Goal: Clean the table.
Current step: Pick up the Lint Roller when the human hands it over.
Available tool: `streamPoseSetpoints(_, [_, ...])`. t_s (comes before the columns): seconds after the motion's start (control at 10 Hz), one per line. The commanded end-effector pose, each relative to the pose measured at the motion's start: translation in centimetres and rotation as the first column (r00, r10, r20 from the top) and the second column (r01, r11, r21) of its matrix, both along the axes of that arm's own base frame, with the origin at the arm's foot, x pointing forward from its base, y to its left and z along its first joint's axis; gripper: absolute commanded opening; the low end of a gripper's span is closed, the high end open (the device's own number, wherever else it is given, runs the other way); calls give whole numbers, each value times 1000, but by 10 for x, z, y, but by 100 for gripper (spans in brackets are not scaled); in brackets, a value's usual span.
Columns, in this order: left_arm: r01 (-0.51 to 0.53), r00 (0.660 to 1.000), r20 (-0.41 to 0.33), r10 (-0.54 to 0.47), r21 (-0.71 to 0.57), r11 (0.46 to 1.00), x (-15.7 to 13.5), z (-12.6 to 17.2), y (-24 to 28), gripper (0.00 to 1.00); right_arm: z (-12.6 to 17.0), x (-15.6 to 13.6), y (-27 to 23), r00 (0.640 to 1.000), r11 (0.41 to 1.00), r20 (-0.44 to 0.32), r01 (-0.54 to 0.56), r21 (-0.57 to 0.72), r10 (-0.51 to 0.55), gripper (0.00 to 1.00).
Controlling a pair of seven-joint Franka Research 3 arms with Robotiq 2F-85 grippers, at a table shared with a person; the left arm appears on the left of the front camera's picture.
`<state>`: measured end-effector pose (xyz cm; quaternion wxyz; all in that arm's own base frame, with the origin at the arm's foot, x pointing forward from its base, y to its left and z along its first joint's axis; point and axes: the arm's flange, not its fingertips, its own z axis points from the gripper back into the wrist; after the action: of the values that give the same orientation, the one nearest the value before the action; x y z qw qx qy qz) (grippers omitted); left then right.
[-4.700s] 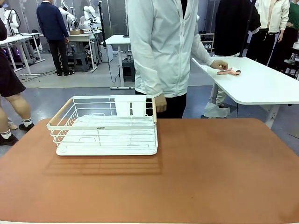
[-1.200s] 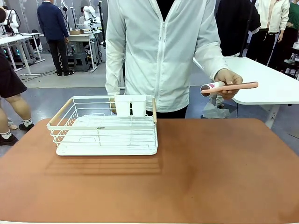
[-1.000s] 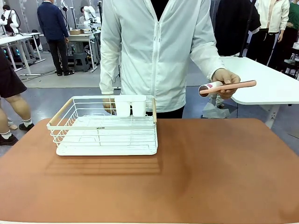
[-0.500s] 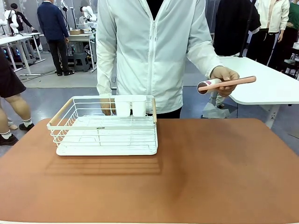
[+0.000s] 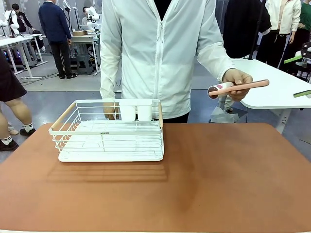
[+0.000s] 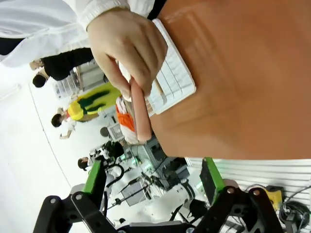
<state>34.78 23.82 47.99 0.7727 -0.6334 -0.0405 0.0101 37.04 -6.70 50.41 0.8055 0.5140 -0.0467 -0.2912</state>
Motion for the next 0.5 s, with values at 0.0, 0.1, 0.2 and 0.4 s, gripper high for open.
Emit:
streamPoseSetpoints(0.0, [0, 1000, 5, 0, -8, 1000, -3, 2, 1, 100, -1, -9, 26, 992, 993, 45, 120, -3, -120, 100])
streamPoseSetpoints(0.1, [0, 1000, 5, 0, -8, 1000, -3, 2, 1, 100, -5, -11, 37, 990, 991, 46, 133, -28, -132, 100])
streamPoseSetpoints(0.2, [0, 1000, 5, 0, -8, 1000, -3, 2, 1, 100, -9, -9, 50, 985, 984, 60, 168, -53, -164, 100])
streamPoseSetpoints(0.4, [0, 1000, 5, 0, -8, 1000, -3, 2, 1, 100, -16, -4, 77, 974, 972, 87, 218, -86, -211, 100])
